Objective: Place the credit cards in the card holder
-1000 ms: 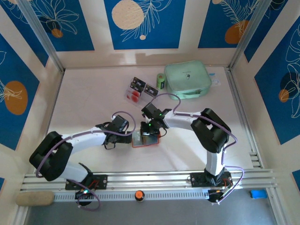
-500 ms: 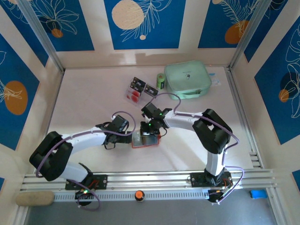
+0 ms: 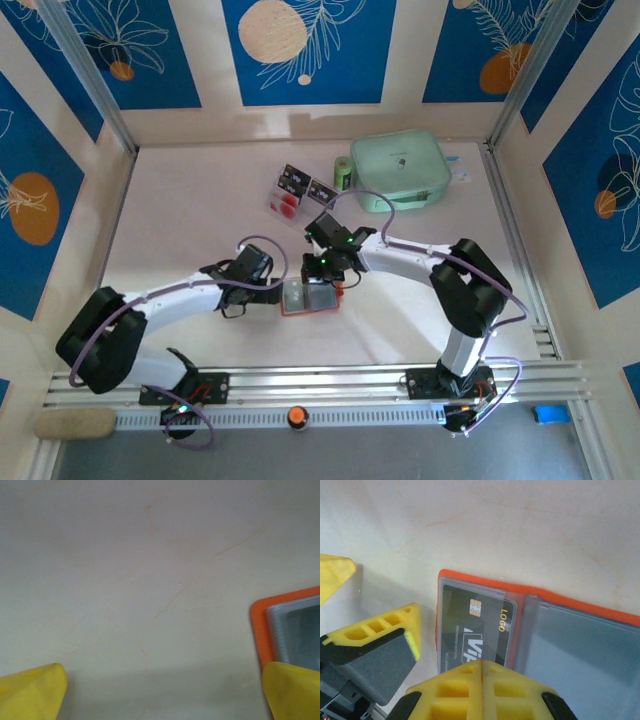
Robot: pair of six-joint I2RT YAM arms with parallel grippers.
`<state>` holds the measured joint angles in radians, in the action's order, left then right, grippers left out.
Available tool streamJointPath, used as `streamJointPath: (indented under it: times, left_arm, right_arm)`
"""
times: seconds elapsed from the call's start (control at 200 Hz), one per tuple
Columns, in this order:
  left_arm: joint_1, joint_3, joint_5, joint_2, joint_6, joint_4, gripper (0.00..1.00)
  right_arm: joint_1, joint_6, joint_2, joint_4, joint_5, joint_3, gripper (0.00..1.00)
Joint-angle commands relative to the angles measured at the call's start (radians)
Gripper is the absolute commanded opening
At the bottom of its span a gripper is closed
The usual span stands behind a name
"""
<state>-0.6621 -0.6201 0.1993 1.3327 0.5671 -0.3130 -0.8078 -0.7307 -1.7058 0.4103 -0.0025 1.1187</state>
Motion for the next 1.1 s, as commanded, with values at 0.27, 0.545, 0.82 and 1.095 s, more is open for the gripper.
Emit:
streamJointPath:
  times: [0.27, 0.545, 0.82, 1.095]
  left_arm:
    - [0.047, -0.041, -0.214, -0.037, 0.021, 0.098, 1.0]
    - [0.062, -0.044, -0.356, -0.002, 0.054, 0.23, 1.0]
    - [0.068, -0.041, -0.388, 0.04, 0.066, 0.271, 1.0]
    - [0.072, -0.035, -0.391, 0.057, 0.076, 0.302, 1.0]
  right_arm:
    - [0.027, -0.011, 0.244, 0.077, 0.183, -0.199, 0.42]
    - [0.042, -0.015, 0.204, 0.05, 0.196, -0.229, 0.47]
    - [0.031, -0.03, 0.183, 0.012, 0.173, -0.229, 0.29]
    - [-0.019, -0.067, 0.189, -0.036, 0.137, -0.234, 0.05]
